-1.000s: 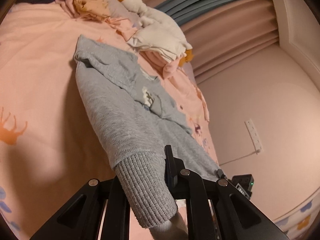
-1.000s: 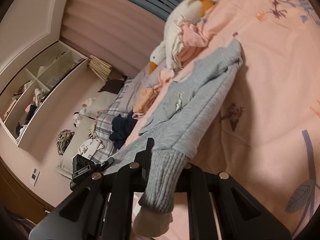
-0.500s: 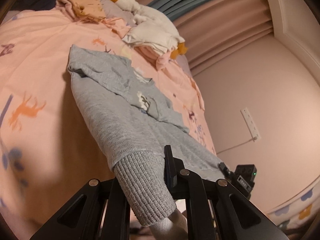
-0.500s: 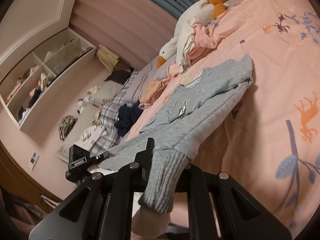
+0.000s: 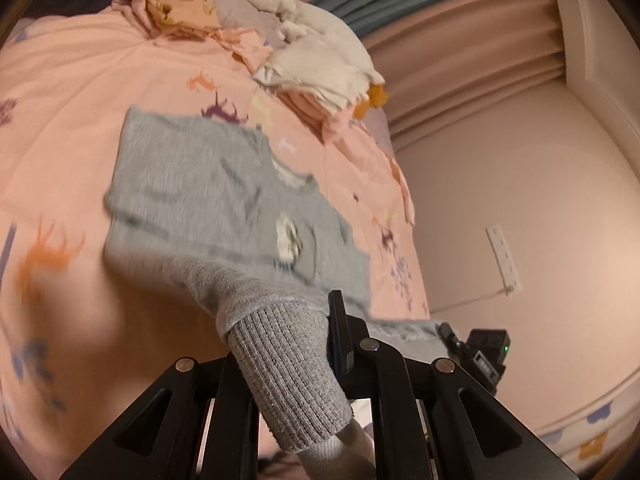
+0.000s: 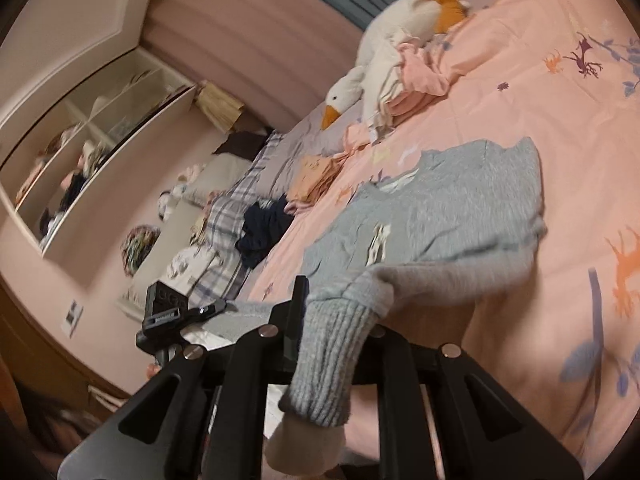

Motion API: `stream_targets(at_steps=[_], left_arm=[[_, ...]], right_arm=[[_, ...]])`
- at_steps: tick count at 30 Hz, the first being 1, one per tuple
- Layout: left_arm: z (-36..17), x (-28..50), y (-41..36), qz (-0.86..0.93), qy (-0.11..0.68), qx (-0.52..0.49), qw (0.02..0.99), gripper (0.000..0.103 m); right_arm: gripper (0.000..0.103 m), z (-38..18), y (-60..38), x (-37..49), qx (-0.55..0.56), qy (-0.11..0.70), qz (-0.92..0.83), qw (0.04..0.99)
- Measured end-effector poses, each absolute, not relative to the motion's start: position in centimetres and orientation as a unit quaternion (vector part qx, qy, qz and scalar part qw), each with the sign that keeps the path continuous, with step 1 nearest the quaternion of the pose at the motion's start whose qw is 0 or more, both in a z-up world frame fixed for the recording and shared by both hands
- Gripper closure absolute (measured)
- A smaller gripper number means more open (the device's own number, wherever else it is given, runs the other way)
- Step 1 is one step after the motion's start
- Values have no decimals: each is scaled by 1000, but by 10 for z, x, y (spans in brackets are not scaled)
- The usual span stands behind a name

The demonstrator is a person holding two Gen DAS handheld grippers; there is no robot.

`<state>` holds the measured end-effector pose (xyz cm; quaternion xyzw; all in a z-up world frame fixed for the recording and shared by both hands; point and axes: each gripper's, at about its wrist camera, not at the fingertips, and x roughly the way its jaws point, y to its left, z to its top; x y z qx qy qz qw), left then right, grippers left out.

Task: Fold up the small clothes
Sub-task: 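Grasp the ribbed hem with both tools and lift it toward the collar, then lay the hem over the collar and open both tools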

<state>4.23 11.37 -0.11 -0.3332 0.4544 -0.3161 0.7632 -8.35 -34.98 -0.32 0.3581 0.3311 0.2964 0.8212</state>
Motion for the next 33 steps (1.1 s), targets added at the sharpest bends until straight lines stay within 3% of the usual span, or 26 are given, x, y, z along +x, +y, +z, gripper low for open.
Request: stream_targets(at_steps=[9, 18, 21, 23, 24, 27, 29, 31, 33], left_arm=[[-22, 156, 101, -275, 490, -364, 743, 94], [-101, 255, 86, -196, 568, -396, 694, 94], [-125, 277, 85, -173, 593, -417, 667, 94], [-134, 286, 87, -164, 611, -432, 643, 92], [-135, 289, 88, -165, 616, -433, 637, 91], [-131, 294, 94, -172, 615, -446, 627, 73], [-126, 295, 107, -173, 598, -470, 626, 43], [-121, 296, 121, -168, 574, -496, 629, 34], [-115, 294, 125, -156, 569, -486, 645, 34]], right_arm=[[88, -23, -356, 36, 419, 363, 250, 794], [86, -88, -367, 130, 464, 436, 175, 751], [79, -113, -372, 149, 484, 469, 144, 725], [56, -122, -377, 156, 511, 476, 140, 702], [52, -124, -380, 157, 528, 473, 144, 691], [43, -122, -397, 159, 575, 448, 141, 670], [41, -116, -403, 157, 573, 442, 133, 677], [41, -112, -405, 154, 560, 446, 123, 687], [41, -106, -405, 152, 548, 439, 121, 702]])
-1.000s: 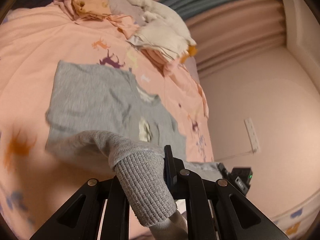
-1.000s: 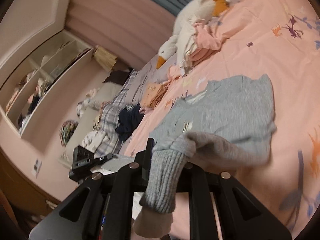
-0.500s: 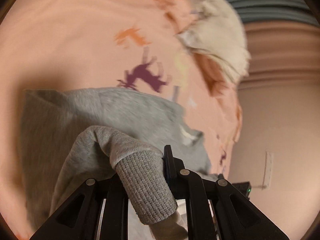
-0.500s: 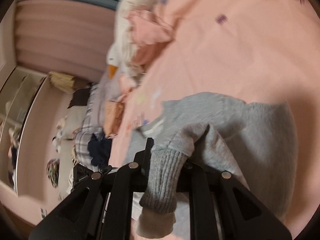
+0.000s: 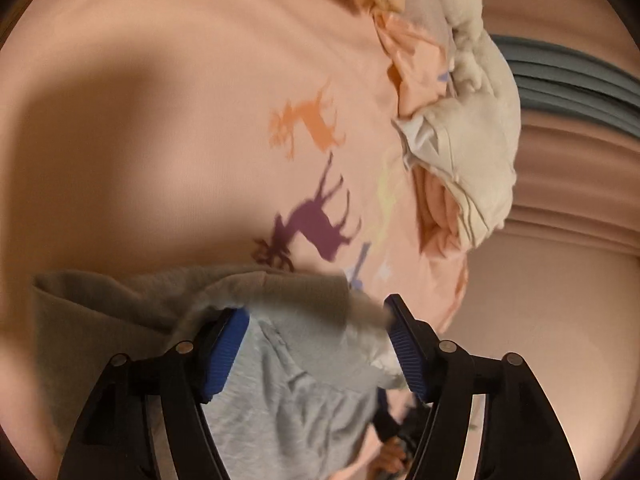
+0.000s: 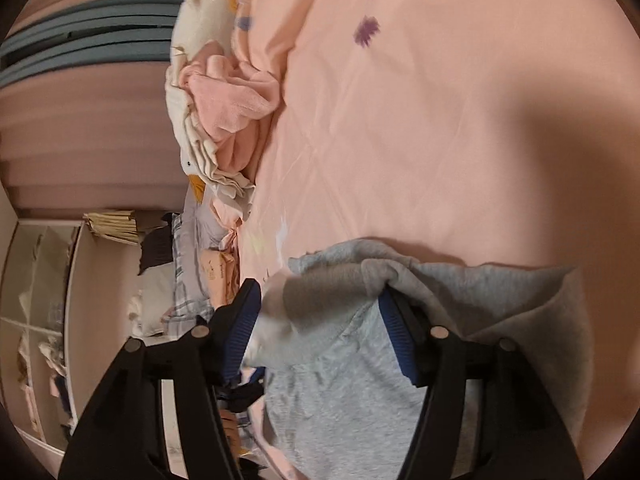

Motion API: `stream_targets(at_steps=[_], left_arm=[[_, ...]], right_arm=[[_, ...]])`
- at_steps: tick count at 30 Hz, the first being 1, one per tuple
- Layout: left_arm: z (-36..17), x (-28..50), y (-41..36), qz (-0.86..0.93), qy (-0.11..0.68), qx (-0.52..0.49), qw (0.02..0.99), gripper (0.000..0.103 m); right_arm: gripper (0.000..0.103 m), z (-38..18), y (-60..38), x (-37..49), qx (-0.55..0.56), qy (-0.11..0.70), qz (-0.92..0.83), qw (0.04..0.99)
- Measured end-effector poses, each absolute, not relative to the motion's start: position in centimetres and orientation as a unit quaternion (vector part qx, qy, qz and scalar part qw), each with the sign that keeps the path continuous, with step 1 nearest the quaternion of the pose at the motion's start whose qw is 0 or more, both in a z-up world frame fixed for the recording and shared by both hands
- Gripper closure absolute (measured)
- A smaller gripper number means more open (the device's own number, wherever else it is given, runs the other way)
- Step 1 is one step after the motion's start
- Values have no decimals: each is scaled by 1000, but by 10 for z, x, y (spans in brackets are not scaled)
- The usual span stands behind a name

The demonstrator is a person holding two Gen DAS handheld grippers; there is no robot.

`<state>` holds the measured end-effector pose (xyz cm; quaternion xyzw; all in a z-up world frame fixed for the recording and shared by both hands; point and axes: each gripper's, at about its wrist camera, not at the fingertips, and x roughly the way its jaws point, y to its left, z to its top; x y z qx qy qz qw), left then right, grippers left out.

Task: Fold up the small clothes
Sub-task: 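Lay the hem over the collar and open both tools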

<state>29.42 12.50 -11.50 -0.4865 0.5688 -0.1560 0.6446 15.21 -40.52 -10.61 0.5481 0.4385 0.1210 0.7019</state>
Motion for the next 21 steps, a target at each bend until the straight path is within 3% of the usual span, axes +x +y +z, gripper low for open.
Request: stream_targets(at_steps=[6, 10, 17, 21], left_arm=[[-99, 279, 125, -145, 562, -436, 688, 34], [-80, 267, 133, -122, 540, -389, 737, 34], [-59, 217, 110, -166, 520, -264, 795, 34], [-66, 175, 88, -195, 517, -197, 810, 34]], right_arm=[[38, -75, -404, 145, 497, 389, 124, 766], [38, -59, -380, 126, 402, 395, 135, 815], [60, -56, -335, 71, 195, 413, 111, 883], [66, -62, -321, 47, 128, 417, 101, 894]])
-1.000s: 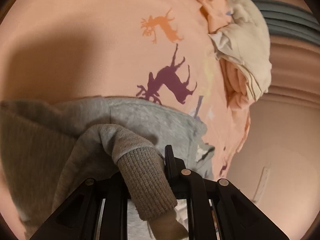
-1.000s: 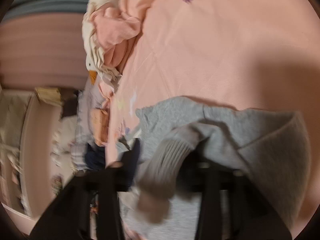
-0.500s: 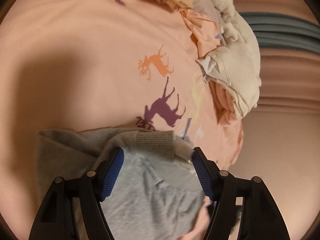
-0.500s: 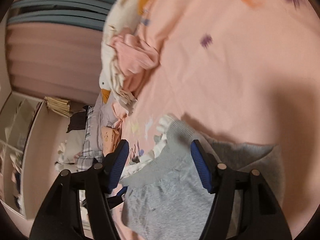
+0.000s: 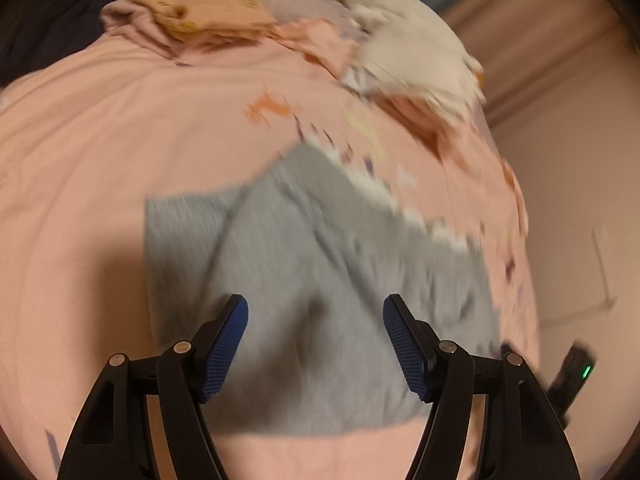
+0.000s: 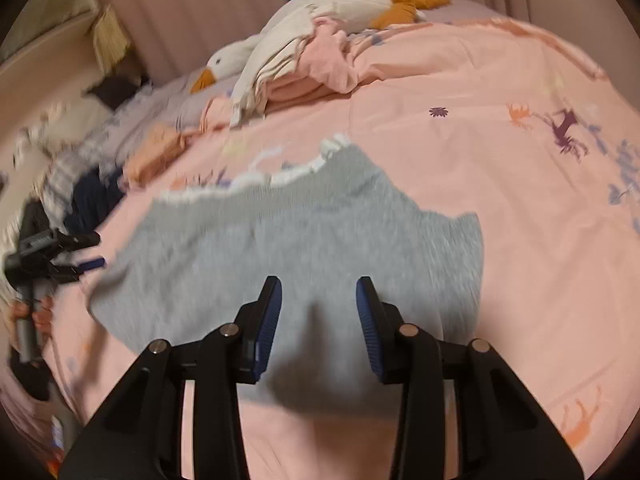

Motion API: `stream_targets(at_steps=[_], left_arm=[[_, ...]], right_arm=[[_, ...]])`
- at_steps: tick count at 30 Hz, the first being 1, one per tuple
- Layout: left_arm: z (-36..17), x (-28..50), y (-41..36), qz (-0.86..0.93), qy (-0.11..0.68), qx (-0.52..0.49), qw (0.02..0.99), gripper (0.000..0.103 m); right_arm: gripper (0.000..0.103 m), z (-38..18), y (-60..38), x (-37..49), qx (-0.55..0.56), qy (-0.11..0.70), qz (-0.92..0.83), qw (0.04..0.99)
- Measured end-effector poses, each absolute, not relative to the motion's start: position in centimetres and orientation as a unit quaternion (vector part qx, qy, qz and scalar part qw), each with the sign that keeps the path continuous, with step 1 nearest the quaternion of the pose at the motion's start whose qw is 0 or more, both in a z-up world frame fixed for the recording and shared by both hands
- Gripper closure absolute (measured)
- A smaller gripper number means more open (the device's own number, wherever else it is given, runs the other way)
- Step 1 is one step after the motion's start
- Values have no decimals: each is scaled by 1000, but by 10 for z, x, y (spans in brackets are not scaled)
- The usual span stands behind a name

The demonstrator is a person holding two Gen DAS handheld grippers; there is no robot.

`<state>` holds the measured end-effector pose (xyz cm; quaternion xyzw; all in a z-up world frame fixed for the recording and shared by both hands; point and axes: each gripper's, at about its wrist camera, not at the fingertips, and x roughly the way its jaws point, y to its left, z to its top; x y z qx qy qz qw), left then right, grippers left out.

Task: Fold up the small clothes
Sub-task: 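Lay the hem over the collar and open both tools, then grasp the folded sweatshirt edge with the left tool while the right tool grips the hem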

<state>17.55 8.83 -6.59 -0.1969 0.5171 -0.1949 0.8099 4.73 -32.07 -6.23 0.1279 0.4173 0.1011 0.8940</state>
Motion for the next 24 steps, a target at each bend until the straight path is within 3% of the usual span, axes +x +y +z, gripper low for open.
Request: stream_targets(at_steps=[7, 14, 24], left_arm=[[-98, 134, 76, -178, 525, -144, 820, 35], [-94, 107, 96, -183, 524, -183, 811, 35], [-91, 88, 146, -136, 498, -267, 814, 30]], right_arm=[[71, -90, -308, 20, 42, 452, 67, 889], [71, -104, -321, 0, 56, 464, 70, 881], [58, -76, -303, -25, 82, 426, 104, 895]])
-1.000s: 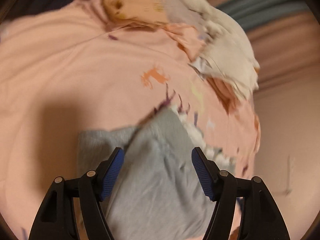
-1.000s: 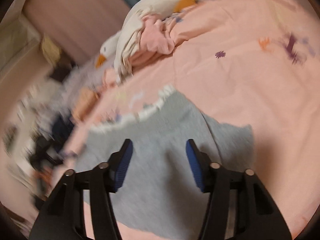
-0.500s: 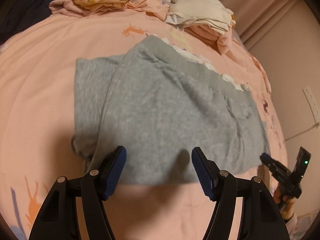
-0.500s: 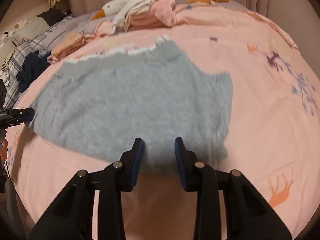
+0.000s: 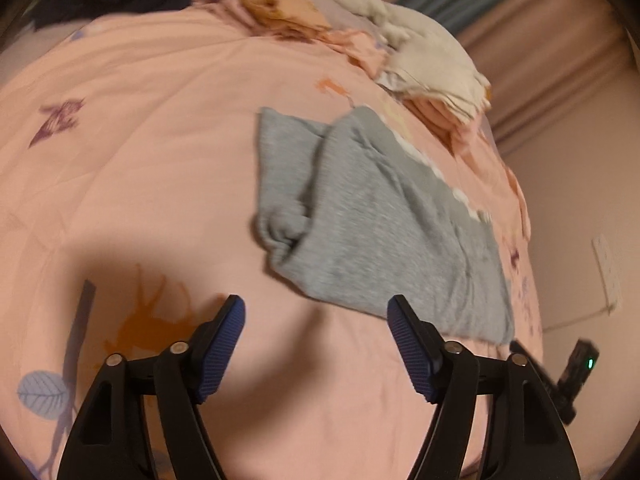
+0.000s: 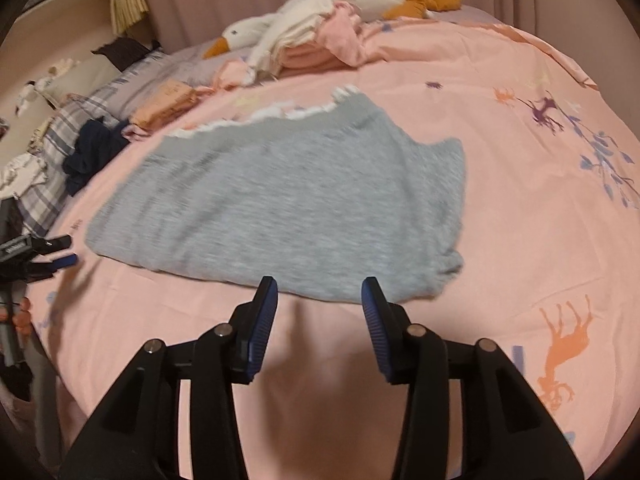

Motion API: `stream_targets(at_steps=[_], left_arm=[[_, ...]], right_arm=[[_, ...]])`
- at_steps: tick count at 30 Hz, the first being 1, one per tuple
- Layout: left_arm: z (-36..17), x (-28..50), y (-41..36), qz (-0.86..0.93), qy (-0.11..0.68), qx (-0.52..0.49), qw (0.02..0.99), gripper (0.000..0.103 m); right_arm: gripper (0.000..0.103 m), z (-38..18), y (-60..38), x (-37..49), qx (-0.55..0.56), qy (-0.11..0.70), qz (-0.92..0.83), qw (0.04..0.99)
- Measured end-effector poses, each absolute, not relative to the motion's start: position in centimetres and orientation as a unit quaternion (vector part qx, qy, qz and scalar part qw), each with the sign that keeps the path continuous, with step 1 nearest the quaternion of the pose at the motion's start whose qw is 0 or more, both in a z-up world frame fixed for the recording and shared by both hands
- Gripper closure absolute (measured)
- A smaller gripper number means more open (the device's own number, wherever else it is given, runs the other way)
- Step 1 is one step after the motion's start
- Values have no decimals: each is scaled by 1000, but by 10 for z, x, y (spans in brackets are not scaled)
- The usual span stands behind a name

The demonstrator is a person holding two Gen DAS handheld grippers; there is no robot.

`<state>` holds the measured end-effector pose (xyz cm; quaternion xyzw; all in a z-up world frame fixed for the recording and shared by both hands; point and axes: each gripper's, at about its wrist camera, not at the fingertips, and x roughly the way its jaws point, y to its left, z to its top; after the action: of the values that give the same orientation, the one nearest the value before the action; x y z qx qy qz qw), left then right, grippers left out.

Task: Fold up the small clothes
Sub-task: 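Grasp the folded sweatshirt edge with the left tool while the right tool grips the hem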

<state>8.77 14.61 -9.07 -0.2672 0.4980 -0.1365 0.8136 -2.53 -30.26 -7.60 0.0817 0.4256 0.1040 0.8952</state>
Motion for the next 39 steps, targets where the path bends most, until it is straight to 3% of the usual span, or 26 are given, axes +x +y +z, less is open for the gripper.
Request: stream_targets(at_steps=[11, 24, 25, 29, 31, 36, 39], left_arm=[[-127, 142, 157, -184, 481, -407, 754, 29], [-127, 188, 134, -201, 481, -390, 759, 30], [-127, 188, 134, -199, 482, -388, 760, 33], [-130, 187, 137, -181, 493, -369, 767, 65], [-133, 186, 142, -177, 497, -364, 767, 74], [-135, 185, 143, -174, 503, -350, 771, 79], [-132, 186, 138, -170, 505, -331, 779, 79]], right_arm=[[55, -66, -249, -6, 103, 411, 184, 887], [57, -65, -179, 75, 85, 414, 232, 876], [58, -65, -168, 89, 72, 418, 226, 877], [69, -72, -148, 132, 51, 443, 206, 871], [76, -78, -142, 151, 46, 456, 193, 867], [80, -111, -132, 181, 27, 509, 171, 843], [84, -103, -133, 177, 16, 510, 169, 843]])
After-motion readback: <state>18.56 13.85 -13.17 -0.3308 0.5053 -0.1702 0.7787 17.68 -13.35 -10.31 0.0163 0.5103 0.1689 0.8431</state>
